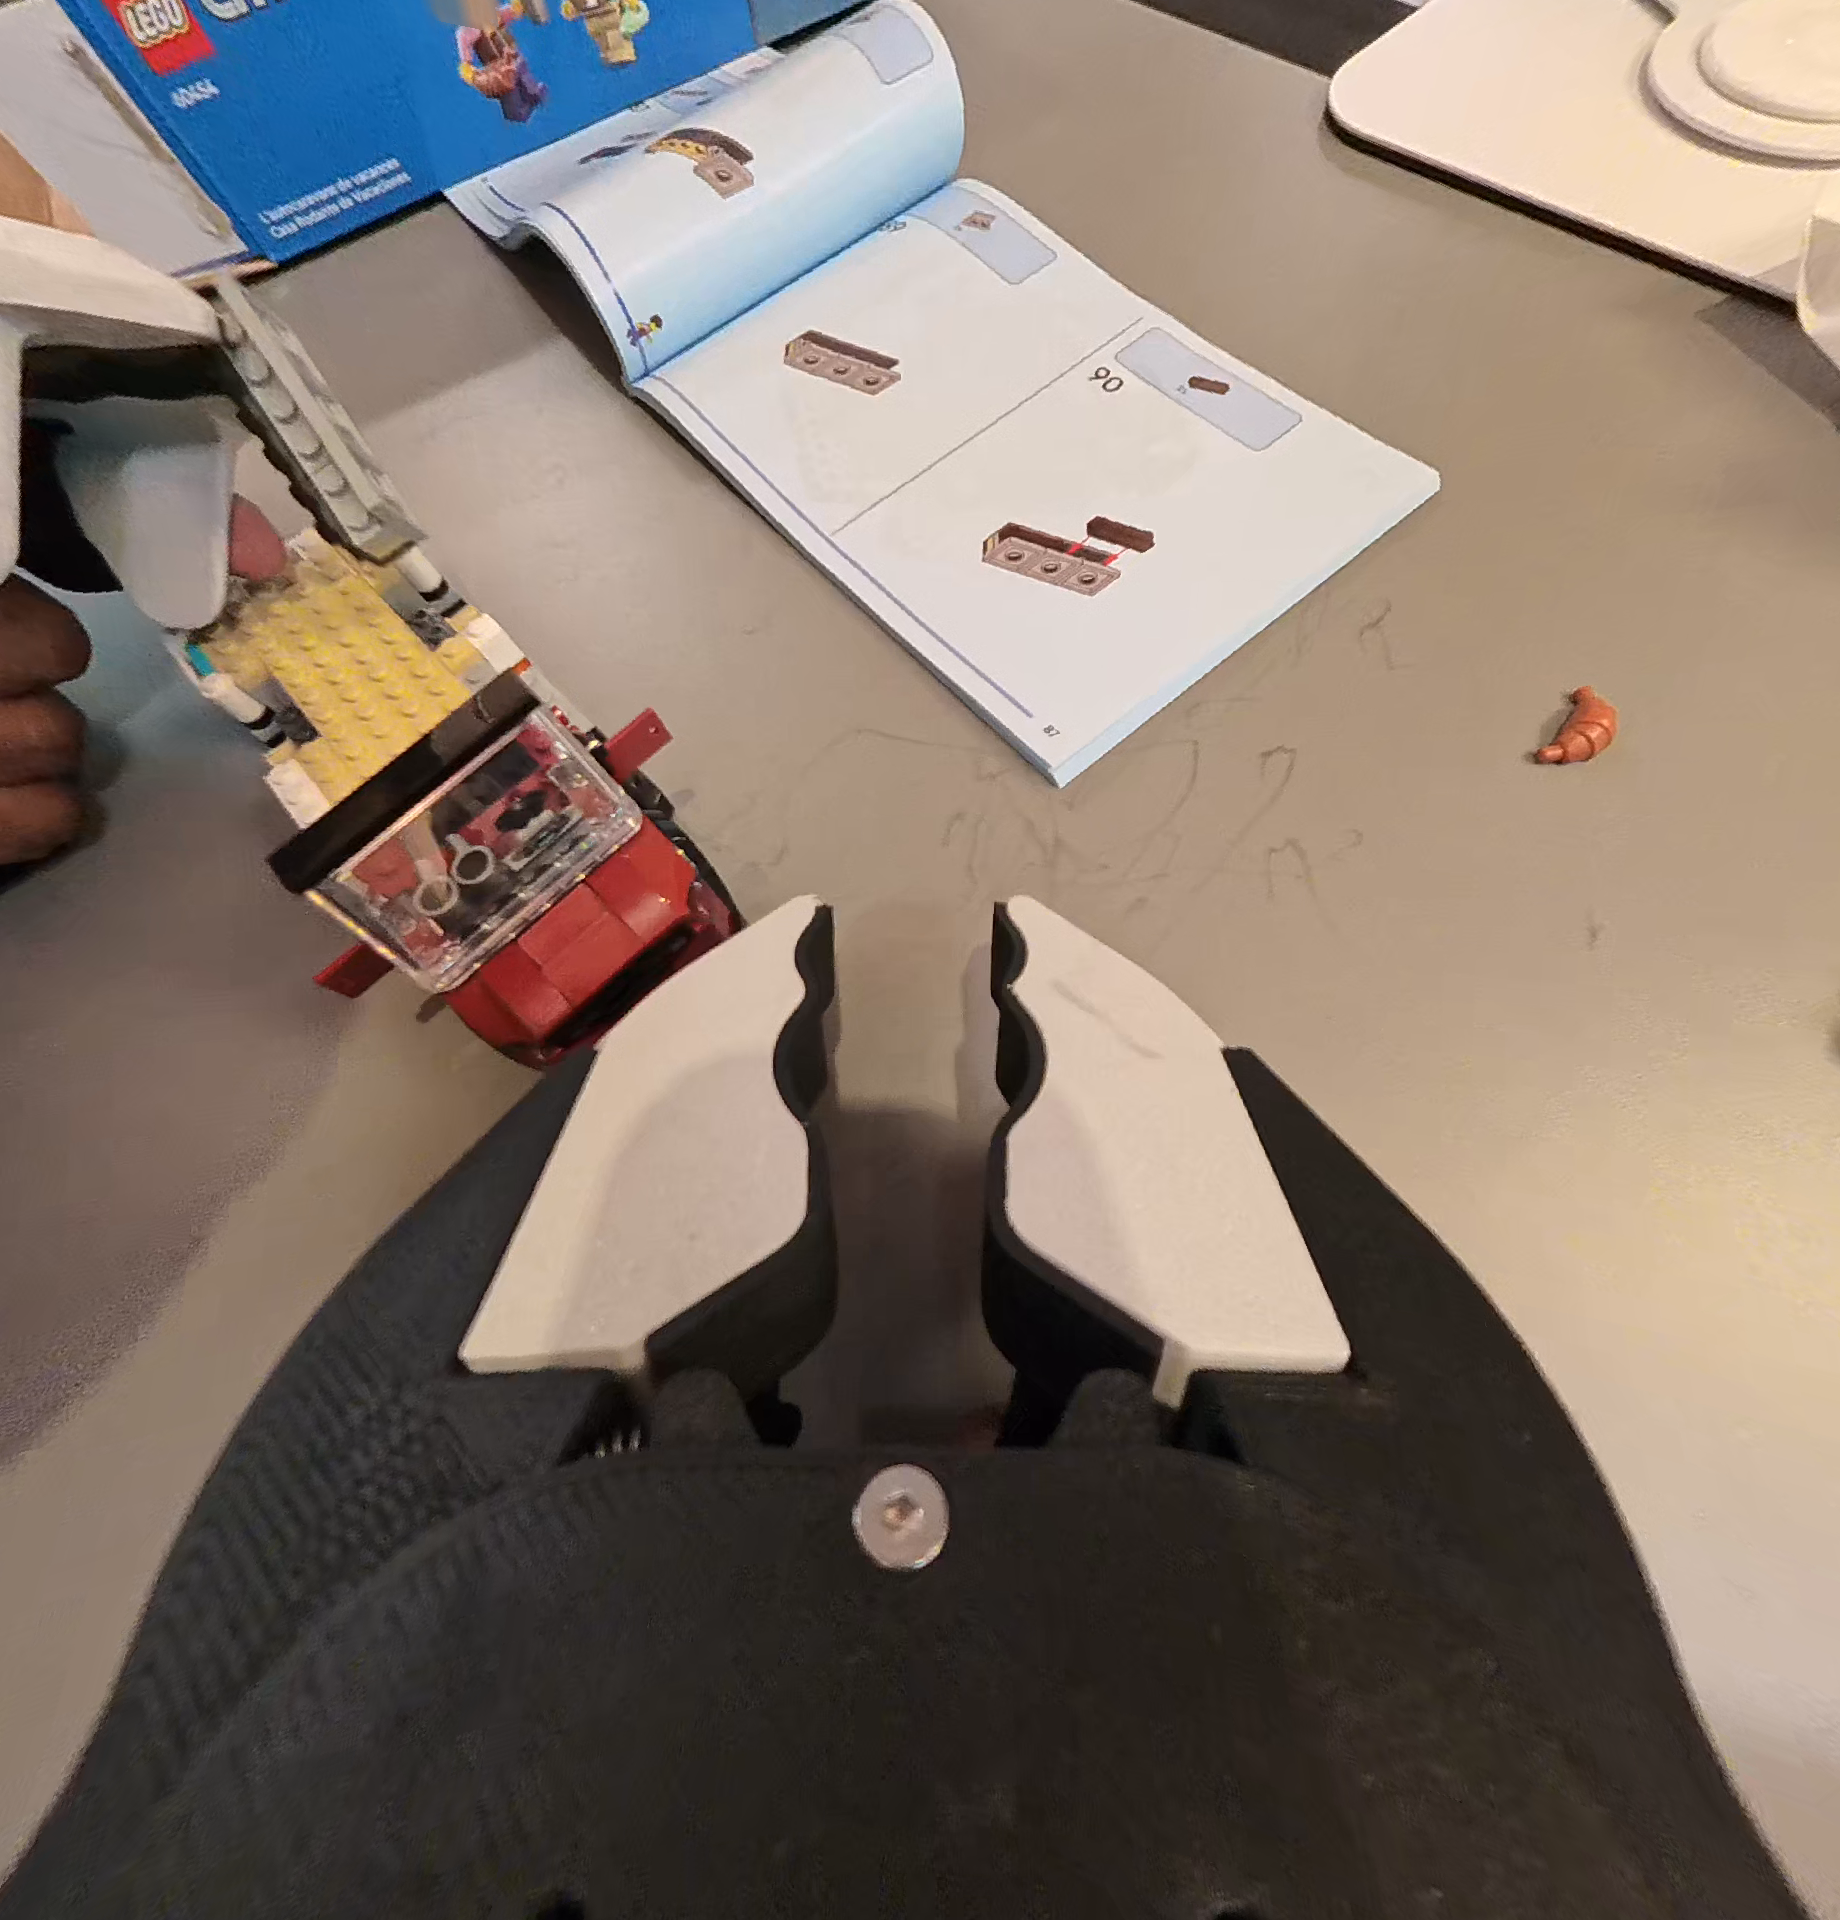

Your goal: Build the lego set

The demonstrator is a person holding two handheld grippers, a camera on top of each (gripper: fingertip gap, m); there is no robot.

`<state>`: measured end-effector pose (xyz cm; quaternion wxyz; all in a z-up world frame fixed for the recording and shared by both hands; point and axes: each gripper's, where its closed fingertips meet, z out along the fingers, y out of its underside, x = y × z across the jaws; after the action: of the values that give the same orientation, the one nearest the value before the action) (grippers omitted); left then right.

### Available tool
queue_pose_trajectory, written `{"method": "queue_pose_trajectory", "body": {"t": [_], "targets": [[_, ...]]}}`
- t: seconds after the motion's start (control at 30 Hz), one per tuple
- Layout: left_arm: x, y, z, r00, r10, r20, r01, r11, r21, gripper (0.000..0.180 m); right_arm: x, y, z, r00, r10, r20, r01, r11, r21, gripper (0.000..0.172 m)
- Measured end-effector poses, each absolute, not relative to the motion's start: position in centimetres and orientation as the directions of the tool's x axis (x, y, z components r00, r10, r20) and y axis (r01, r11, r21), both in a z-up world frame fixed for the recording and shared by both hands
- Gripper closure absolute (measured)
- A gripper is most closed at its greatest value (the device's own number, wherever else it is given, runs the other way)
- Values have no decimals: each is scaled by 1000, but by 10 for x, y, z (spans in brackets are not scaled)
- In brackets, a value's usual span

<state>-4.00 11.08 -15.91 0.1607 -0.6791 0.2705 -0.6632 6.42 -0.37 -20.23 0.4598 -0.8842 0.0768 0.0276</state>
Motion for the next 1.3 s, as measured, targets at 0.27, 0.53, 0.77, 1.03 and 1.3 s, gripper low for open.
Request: {"method": "queue_pose_trajectory", "body": {"t": [0.27, 0.53, 0.77, 1.03, 1.3], "targets": [[-46, 118, -150, -51, -576, 816, -75, -813, -578, 164, 60, -28, -205, 995, -75, -72, -102, -588, -802, 142], [-54, 132, -144, -23, -564, 826, 46, -826, -562, 164, 59, -67, -201, 998, 20, -61, -38, -575, -818, 140], [-57, 133, -141, 0, -613, 790, 95, -787, -610, 163, 64, -94, -198, 995, 30, -92, -60, -560, -826, 140], [-54, 131, -144, 18, -628, 778, 79, -775, -627, 164, 68, -101, -197, 993, 22, -118, -87, -553, -829, 140], [-52, 128, -146, 27, -638, 769, 60, -767, -638, 163, 55, -102, -193, 981, 118, -152, -65, -539, -840, 140]]}}
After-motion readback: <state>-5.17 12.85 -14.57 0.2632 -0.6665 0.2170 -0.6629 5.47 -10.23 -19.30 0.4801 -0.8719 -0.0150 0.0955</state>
